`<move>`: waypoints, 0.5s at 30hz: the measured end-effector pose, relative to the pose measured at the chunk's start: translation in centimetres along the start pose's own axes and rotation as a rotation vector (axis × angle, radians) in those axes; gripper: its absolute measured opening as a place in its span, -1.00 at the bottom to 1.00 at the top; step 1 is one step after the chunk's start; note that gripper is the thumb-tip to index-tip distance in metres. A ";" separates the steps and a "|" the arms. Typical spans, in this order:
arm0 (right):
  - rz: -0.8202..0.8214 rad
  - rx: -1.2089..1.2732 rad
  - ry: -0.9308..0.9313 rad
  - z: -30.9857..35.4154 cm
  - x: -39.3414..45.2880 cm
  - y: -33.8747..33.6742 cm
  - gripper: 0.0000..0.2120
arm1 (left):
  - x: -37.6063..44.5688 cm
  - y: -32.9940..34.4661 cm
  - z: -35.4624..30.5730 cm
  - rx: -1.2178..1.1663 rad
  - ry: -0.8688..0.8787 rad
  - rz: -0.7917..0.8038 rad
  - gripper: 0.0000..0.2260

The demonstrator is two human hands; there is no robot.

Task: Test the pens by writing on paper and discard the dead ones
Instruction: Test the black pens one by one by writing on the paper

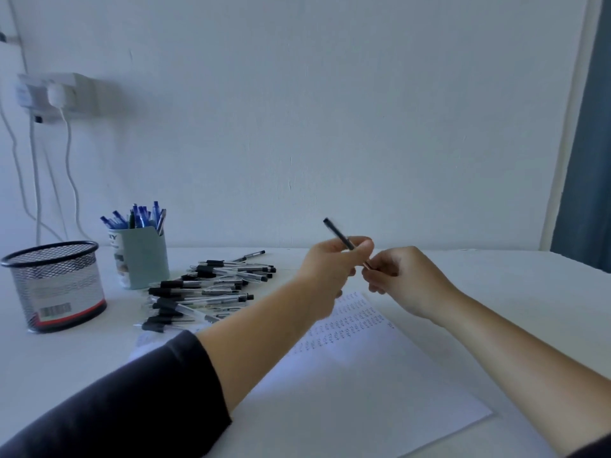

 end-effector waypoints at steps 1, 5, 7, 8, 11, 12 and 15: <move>-0.002 -0.060 0.033 -0.6 0.2 -0.2 -0.86 | 0.4 -0.3 -0.6 0.180 0.017 0.075 -0.85; -0.093 -0.459 0.226 -4.3 0.8 -2.8 -0.89 | 2.0 -3.9 -1.9 1.147 0.075 0.292 -0.72; -0.140 -0.542 0.315 -6.1 1.0 -4.2 -0.90 | 3.2 -7.7 -1.4 1.440 -0.006 0.240 -0.62; -0.152 -0.561 0.357 -6.9 1.1 -4.6 -0.92 | 3.8 -9.4 -0.7 1.532 -0.067 0.235 -0.58; -0.170 -0.617 0.446 -8.5 1.2 -5.1 -0.95 | 5.1 -12.5 2.1 1.602 -0.182 0.292 -0.61; -0.175 -0.619 0.458 -8.7 1.3 -5.1 -0.96 | 5.3 -13.1 2.6 1.589 -0.183 0.282 -0.65; -0.179 -0.630 0.487 -9.1 1.2 -5.2 -0.92 | 5.6 -13.3 2.6 1.529 -0.071 0.175 -0.71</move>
Point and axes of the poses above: each hand's wrist, its own x-axis towards the middle knuckle, its own y-axis out of the palm, z = x × y, the point moved 9 cm from there along x, towards the middle knuckle, and after that the axes turned 10 degrees about y, right-handed, at the moved point
